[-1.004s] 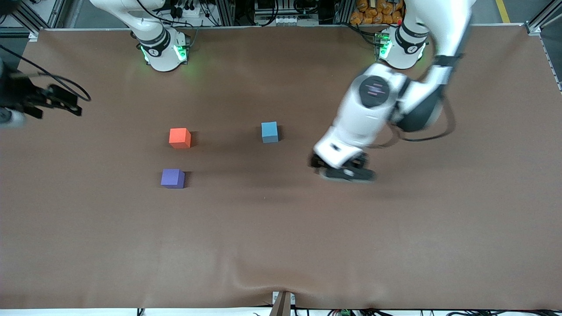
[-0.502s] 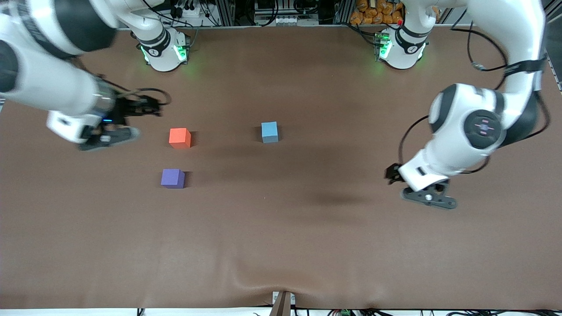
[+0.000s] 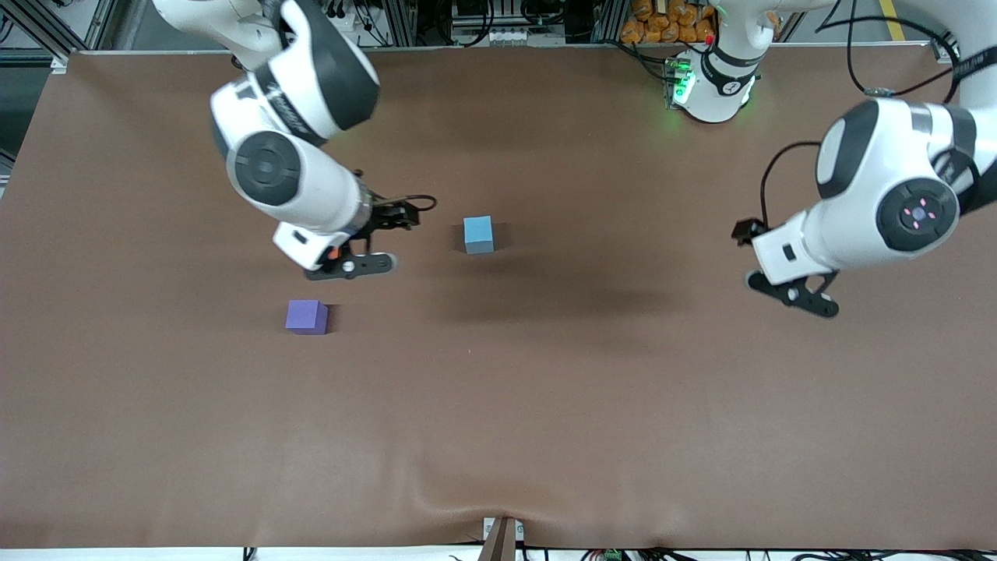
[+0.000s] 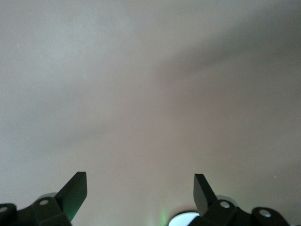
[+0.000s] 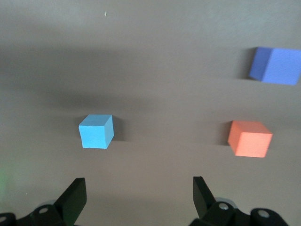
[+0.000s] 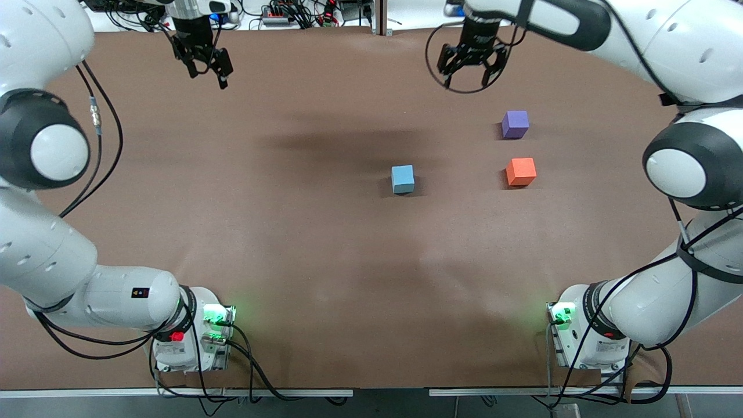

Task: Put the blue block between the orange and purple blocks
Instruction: 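Grasp the blue block with the right gripper while the left gripper withdraws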

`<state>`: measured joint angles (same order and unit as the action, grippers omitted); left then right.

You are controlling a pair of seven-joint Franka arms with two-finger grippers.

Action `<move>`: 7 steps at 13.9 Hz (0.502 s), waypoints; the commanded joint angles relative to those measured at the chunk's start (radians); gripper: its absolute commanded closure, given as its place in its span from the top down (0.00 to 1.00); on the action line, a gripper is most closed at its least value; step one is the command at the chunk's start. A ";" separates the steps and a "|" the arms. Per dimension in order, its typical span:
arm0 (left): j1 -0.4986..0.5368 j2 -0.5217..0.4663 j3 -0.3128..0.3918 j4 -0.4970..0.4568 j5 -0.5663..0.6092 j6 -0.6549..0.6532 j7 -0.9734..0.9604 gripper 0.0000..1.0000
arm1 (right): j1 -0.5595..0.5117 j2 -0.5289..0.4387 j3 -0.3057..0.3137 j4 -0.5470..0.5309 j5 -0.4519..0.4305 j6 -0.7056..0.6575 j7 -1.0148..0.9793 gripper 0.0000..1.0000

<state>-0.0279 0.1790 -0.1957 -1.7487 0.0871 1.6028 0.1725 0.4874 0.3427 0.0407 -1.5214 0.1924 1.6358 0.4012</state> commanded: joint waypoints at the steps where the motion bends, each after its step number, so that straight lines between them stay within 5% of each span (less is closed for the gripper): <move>1: 0.010 -0.168 -0.005 -0.156 0.000 0.003 -0.068 1.00 | 0.037 -0.008 -0.010 -0.107 0.068 0.128 0.050 1.00; 7: 0.040 -0.184 0.007 0.047 -0.053 -0.001 -0.298 1.00 | 0.172 0.015 -0.013 -0.302 0.094 0.450 0.090 1.00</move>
<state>-0.0224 -0.0091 -0.1886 -1.7812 0.0729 1.6081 -0.0583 0.6137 0.3697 0.0408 -1.7526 0.2643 2.0013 0.4801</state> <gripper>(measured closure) 0.000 0.000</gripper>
